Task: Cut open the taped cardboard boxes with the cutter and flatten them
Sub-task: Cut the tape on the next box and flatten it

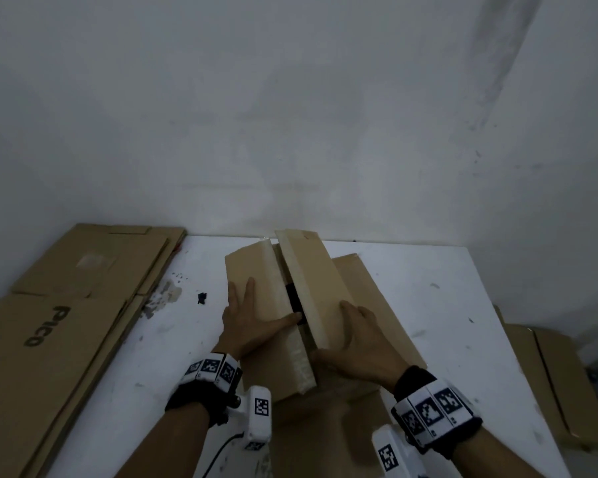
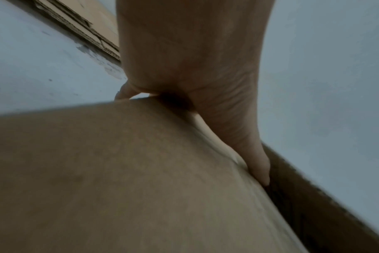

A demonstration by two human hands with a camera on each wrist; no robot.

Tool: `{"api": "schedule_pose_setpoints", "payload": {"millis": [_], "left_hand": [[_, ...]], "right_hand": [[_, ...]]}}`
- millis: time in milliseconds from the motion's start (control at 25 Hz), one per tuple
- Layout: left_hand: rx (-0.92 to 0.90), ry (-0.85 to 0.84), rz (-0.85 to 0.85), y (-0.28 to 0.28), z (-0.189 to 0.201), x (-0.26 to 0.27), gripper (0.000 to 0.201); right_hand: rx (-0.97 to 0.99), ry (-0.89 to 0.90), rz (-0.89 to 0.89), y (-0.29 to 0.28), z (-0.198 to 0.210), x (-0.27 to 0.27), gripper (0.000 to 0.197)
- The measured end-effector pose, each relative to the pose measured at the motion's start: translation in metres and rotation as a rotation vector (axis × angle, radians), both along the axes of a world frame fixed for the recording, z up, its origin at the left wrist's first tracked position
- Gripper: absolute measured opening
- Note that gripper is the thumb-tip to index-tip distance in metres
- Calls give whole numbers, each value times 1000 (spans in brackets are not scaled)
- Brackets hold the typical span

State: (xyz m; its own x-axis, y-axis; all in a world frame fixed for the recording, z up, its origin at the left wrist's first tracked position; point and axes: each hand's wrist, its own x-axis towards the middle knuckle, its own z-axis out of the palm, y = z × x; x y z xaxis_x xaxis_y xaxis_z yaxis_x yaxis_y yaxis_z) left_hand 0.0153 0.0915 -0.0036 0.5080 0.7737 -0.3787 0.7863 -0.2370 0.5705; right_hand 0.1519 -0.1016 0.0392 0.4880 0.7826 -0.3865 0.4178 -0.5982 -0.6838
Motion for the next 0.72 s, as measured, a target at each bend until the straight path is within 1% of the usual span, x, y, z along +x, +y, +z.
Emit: {"api": "schedule_pose_setpoints", "payload": {"millis": [160,240,280,360,440,480,520,560,640,720], "left_hand": [[39,8,-25,1,-5,-1,142],[27,12,-24,1,-5,-1,148],[18,11,-20,2,-5,0,153],[8,3,-14,3,-6,0,161],[5,-12,-12,4,-7,-1,161],[6,-17,-12,5,-7,-2,158],[6,-23,-14,5,-7,-2,153],[0,-28,-15,5,-7,-2,148],[-28,-40,-6,3,-3,-1,147],[-69,-72,11,2,5,-1,147]], "right_hand": [[193,227,-178,-14,19,17,59],[287,279,-293,-24,24,28,28],[346,309,-370,-30,28,33,17],[422,328,-569,-43,29,48,19],[409,238,-714,-54,18,66,15],[361,170,-744,-58,8,73,11],[293,107,-744,-61,-3,77,15],[211,48,-721,-63,-14,79,27],[58,-74,-636,-62,-32,78,52],[-44,-278,-504,-54,-34,73,59]]}}
